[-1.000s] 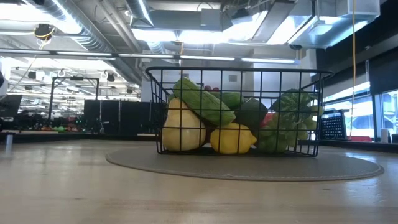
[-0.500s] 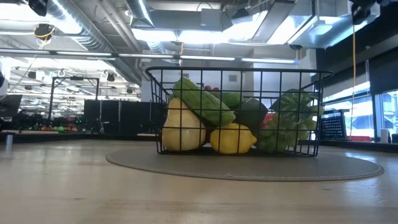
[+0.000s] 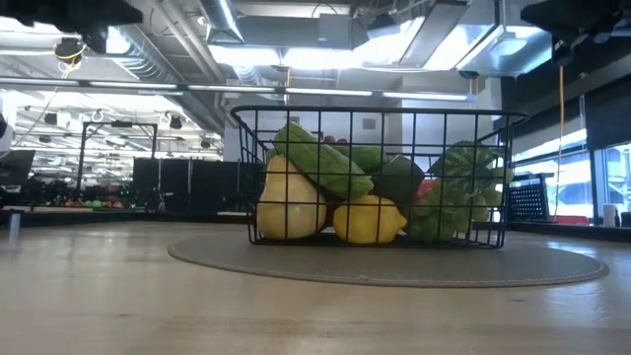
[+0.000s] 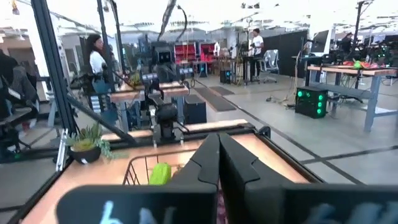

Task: Build produce basket
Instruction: Return to Home Position

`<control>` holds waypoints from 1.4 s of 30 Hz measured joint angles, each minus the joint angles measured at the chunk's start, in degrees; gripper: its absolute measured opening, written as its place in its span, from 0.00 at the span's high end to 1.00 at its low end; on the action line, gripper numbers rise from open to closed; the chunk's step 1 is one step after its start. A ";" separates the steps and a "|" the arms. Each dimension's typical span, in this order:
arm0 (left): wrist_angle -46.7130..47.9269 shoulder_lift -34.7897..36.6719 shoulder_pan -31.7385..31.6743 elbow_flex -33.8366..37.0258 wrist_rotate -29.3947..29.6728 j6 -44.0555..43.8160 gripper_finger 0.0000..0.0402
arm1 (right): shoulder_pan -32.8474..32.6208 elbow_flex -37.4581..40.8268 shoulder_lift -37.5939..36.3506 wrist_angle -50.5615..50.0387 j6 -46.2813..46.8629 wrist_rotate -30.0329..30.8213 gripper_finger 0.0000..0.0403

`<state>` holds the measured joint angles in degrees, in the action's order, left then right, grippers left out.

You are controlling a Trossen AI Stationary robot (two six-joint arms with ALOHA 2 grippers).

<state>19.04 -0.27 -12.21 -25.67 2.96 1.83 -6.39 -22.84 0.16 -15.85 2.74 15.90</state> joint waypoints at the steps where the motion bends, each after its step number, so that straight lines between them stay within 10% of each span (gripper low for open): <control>1: -1.92 0.04 0.00 1.20 -0.13 0.00 1.00 | 0.00 0.39 -0.10 0.37 -0.14 -0.28 1.00; 18: -20.17 0.07 -0.04 21.27 -0.30 -2.98 1.00 | 0.02 15.98 -0.06 11.34 -13.69 -5.48 1.00; 42: -20.78 -0.28 -0.04 25.18 -8.04 -2.98 1.00 | 0.04 21.96 0.15 16.76 -7.78 -11.14 1.00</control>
<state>-1.74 -0.56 -12.25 -0.49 -5.08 -1.16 -6.35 -0.89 0.32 0.91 -5.03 4.75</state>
